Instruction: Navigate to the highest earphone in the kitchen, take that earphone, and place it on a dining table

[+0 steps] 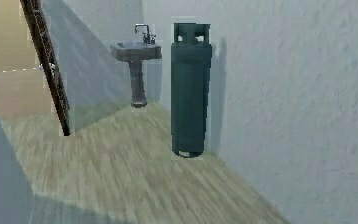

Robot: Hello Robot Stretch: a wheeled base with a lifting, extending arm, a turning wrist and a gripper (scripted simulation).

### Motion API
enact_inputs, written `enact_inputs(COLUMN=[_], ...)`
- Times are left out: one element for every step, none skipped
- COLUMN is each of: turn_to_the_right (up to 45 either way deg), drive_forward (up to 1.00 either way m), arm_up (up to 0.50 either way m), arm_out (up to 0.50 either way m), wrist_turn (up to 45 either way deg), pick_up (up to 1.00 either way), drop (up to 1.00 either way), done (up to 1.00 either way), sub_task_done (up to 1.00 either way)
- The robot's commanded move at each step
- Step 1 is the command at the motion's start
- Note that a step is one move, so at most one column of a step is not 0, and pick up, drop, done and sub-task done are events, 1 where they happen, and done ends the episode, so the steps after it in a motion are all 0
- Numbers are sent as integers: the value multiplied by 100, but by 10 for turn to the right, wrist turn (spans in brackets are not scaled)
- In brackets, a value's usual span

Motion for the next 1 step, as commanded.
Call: enact_inputs(turn_to_the_right=[-210], drive_forward=[0], arm_up=[0], arm_out=[0], wrist_turn=[0], pick_up=[0], drop=[0], done=[0], sub_task_done=[0])
